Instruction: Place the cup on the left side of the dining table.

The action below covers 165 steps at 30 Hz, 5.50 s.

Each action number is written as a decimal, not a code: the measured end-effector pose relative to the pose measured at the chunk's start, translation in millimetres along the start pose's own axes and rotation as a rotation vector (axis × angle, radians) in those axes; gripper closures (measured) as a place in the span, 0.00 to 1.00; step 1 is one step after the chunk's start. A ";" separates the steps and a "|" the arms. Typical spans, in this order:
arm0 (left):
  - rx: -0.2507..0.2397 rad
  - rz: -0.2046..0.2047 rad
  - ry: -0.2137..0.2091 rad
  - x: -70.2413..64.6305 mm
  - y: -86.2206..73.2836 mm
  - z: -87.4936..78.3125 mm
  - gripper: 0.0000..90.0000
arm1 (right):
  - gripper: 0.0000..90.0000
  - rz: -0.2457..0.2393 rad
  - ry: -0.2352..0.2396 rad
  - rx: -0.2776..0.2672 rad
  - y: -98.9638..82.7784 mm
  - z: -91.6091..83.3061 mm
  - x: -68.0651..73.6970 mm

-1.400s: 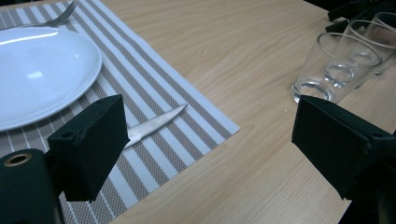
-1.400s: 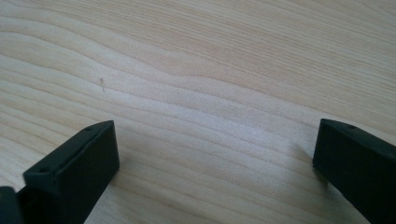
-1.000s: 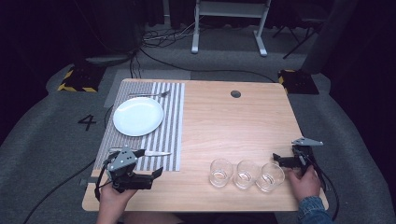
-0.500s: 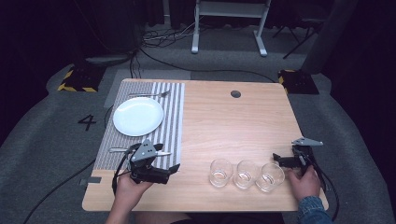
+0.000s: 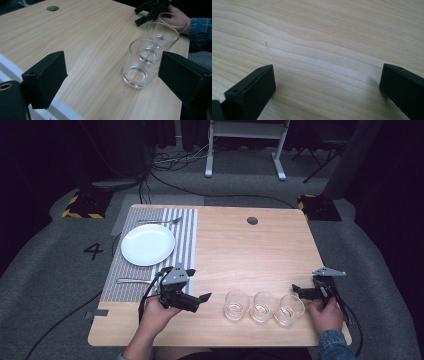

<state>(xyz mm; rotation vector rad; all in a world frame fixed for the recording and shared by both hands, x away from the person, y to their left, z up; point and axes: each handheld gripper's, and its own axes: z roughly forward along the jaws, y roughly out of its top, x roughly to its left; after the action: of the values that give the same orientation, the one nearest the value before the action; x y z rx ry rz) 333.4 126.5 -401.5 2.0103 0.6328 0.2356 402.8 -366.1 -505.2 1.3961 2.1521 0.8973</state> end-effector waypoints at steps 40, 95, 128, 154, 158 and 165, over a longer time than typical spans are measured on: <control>0.014 0.028 -0.209 -33.3 25.7 98.4 0.10 | 0.01 0.001 -0.001 0.000 0.1 0.2 -0.1; 0.263 0.132 -0.187 -42.8 -14.6 131.8 0.22 | 0.01 0.000 -0.001 -0.001 0.2 0.3 -0.4; 0.129 0.081 -0.122 -30.3 15.4 85.1 0.22 | 0.01 0.002 0.000 0.000 0.2 0.3 -0.3; 0.034 -0.006 0.028 8.0 27.3 39.7 0.22 | 0.01 0.003 -0.004 0.000 0.5 0.6 -0.7; 0.022 -0.031 0.069 18.1 25.1 32.3 0.22 | 0.01 0.003 -0.004 0.000 0.5 0.6 -0.8; 0.011 -0.054 0.191 29.1 20.6 21.7 0.22 | 0.01 0.003 -0.004 0.000 0.5 0.6 -0.8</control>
<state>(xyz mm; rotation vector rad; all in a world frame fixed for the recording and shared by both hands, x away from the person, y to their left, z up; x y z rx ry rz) 373.9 117.4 -397.5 1.9928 0.8083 0.3960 403.8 -366.5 -505.3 1.4006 2.1474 0.8955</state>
